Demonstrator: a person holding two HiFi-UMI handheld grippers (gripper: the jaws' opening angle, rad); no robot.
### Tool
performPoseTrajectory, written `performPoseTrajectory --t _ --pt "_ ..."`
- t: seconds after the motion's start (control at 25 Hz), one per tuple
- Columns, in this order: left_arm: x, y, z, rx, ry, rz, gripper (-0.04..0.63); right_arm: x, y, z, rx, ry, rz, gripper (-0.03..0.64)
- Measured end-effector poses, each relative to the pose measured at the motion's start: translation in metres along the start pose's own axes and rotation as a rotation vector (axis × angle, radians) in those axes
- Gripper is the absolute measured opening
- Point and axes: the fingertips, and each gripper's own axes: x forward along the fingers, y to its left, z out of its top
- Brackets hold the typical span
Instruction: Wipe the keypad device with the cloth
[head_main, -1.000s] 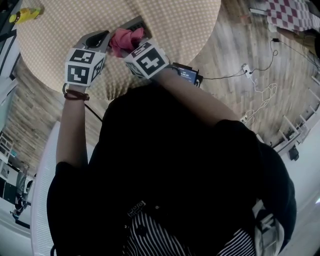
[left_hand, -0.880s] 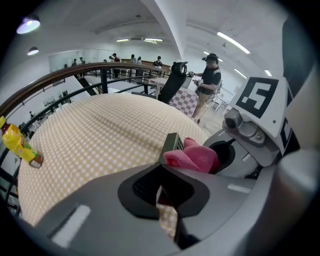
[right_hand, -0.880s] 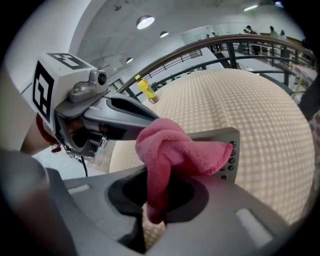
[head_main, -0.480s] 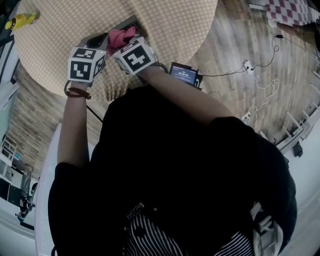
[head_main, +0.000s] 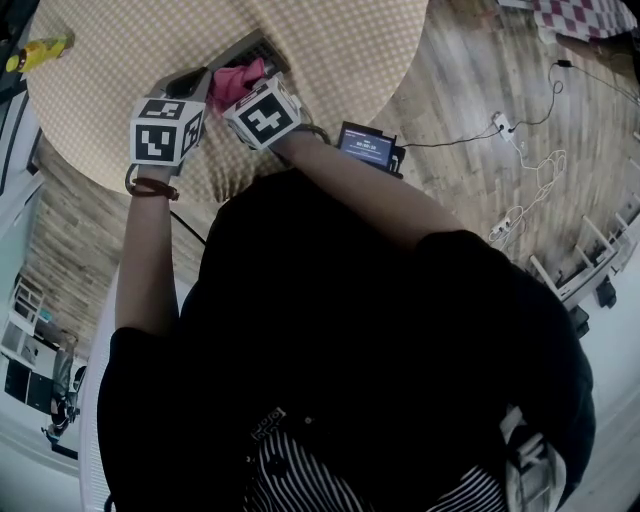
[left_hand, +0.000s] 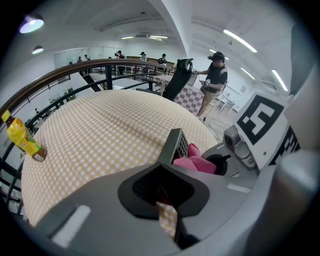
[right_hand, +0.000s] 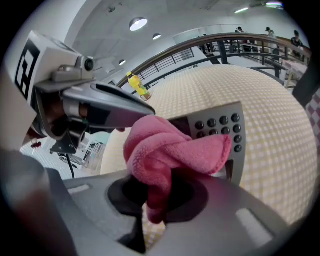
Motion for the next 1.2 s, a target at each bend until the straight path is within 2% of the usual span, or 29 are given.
performPoseTrajectory --t 0.24,0.36,0.48,0.64,0.76,0.92,1.2 --pt "0.001 0.001 -0.004 0.012 0.009 0.010 0.005 0.019 -0.006 -0.038 -0.003 0.084 0.003 0.063" --pt "0.001 0.002 -0.003 0.008 0.007 0.011 0.005 0.019 -0.008 -0.041 0.026 0.109 0.008 0.063" --pt "-0.001 0.002 -0.004 0.012 0.005 0.017 0.003 0.013 -0.001 -0.032 0.108 0.105 0.012 0.063" --pt "-0.003 0.002 -0.004 0.005 0.004 0.017 0.003 -0.003 0.016 0.013 0.102 0.010 0.043 0.063" --pt "0.000 0.002 -0.003 -0.015 0.008 -0.008 0.003 -0.003 0.013 0.016 0.133 0.000 0.073 0.063" --pt "-0.001 0.003 -0.003 -0.004 0.005 -0.005 0.003 0.005 0.006 0.000 0.171 0.032 0.093 0.063" --pt "-0.003 0.003 -0.005 -0.001 0.009 -0.012 0.003 0.024 -0.006 -0.057 0.142 0.155 0.033 0.063"
